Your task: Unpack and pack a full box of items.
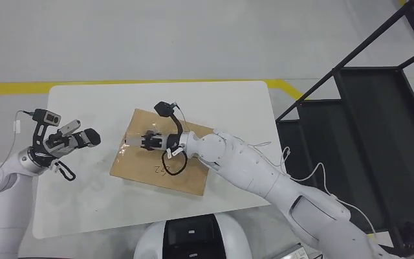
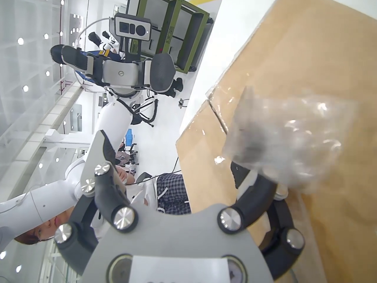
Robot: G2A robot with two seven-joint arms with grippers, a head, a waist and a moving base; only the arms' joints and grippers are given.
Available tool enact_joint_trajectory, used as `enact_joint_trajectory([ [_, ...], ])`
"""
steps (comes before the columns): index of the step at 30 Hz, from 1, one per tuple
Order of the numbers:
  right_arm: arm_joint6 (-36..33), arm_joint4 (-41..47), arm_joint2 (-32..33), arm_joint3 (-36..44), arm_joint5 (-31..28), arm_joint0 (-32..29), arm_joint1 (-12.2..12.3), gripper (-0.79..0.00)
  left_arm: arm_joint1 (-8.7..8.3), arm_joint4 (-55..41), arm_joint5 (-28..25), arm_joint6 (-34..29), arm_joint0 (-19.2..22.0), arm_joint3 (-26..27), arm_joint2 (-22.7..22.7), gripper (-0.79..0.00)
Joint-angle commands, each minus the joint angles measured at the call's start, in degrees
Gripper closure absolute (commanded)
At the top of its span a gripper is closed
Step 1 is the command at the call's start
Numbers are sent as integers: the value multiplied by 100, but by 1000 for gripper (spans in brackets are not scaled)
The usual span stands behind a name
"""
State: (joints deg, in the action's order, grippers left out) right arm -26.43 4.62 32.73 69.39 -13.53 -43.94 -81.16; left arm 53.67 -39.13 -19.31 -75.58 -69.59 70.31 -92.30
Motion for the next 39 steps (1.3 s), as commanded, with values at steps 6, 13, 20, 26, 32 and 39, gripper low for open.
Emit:
enact_joint_trajectory([
  [6, -98, -231, 302, 287, -463, -180, 67, -785, 8, 41, 111, -39, 33, 57, 133, -785],
  [13, -331, -653, 946, 1016, -548, -757, 352, -785, 34, 119, 143, -44, 225, 34, 355, -785],
  [20, -947, -1081, 1774, 2091, -711, -1597, 710, -785, 34, 165, -9, 33, 321, -8, 368, -785],
  [26, -1523, -779, 2468, 2659, -815, -2332, 948, -785, 50, 8, -1, -625, 463, 136, 595, -785],
  [32, -2181, -109, 3284, 2923, -995, -3044, 1173, -785, 92, -118, 130, -1069, 660, 334, 958, -785],
  [39, -2021, 539, 4579, 2866, -1802, -3963, 1387, -785, 165, -197, 303, -1242, 889, 342, 1464, -785],
])
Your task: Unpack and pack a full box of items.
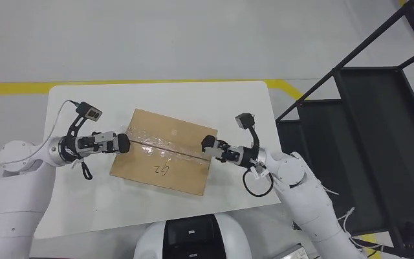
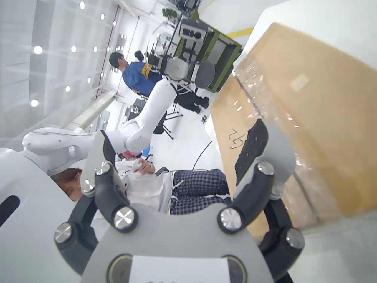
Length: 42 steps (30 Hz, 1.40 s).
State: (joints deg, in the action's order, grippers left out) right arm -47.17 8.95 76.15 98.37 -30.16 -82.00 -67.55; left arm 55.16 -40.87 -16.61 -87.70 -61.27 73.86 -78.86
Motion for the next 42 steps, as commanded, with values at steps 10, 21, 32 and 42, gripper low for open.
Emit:
enact_joint_trajectory([
  [10, 333, 702, 1236, -307, -725, -905, 162, -785, 239, 198, 143, -30, 956, -254, 1731, -785],
  [21, 499, 1036, 1749, -370, -1349, -1405, 227, -785, 739, 200, -161, 164, 1836, -1195, 2999, -785],
  [32, 541, 1052, 1731, -434, -1509, -1480, 250, -785, 1050, 882, -683, 848, 2206, -1830, 3530, -785],
  [42, 436, 1231, 1599, -345, -1665, -1427, 269, -785, 809, -116, -665, 667, 1911, -1501, 2630, -785],
])
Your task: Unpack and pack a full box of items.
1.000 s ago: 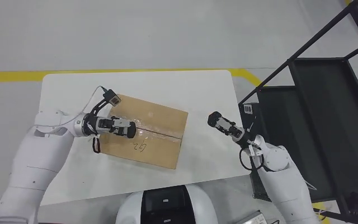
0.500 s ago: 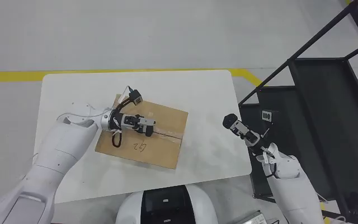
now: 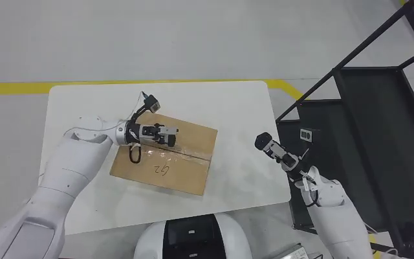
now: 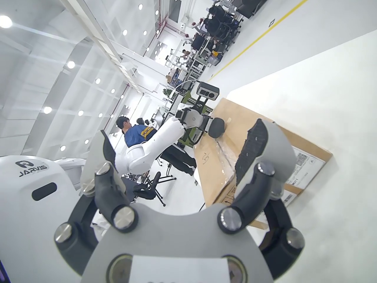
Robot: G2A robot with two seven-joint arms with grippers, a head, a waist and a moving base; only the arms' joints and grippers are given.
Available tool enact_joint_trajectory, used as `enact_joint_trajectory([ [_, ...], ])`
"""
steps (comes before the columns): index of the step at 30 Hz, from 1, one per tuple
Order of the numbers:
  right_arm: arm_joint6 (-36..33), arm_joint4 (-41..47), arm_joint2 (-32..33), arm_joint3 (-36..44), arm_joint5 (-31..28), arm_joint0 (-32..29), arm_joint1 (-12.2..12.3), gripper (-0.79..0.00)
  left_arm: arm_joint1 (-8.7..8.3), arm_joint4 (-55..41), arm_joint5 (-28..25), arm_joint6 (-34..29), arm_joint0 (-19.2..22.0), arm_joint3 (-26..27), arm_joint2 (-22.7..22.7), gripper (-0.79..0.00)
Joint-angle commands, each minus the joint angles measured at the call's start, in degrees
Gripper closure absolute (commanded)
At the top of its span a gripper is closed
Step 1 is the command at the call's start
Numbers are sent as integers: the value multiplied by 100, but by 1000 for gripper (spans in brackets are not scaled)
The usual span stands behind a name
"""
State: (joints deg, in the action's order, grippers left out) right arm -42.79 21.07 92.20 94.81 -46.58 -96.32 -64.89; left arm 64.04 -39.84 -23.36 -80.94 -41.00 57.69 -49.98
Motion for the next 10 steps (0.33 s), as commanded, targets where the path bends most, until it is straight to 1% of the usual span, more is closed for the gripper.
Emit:
enact_joint_trajectory([
  [1, 4, 33, -15, 19, -45, 11, 3, -785, -149, -344, 5, -4, -223, 218, -474, -785],
  [6, 55, 62, -113, -28, -96, 100, 1, -785, -502, -795, -163, 164, -972, 716, -1713, -785],
  [8, 71, 67, -173, -89, -88, 176, -1, -785, -616, -819, -327, 329, -1265, 801, -2191, -785],
  [10, 78, 71, -182, -100, -89, 191, -2, -785, -695, -858, -457, 459, -1512, 885, -2562, -785],
])
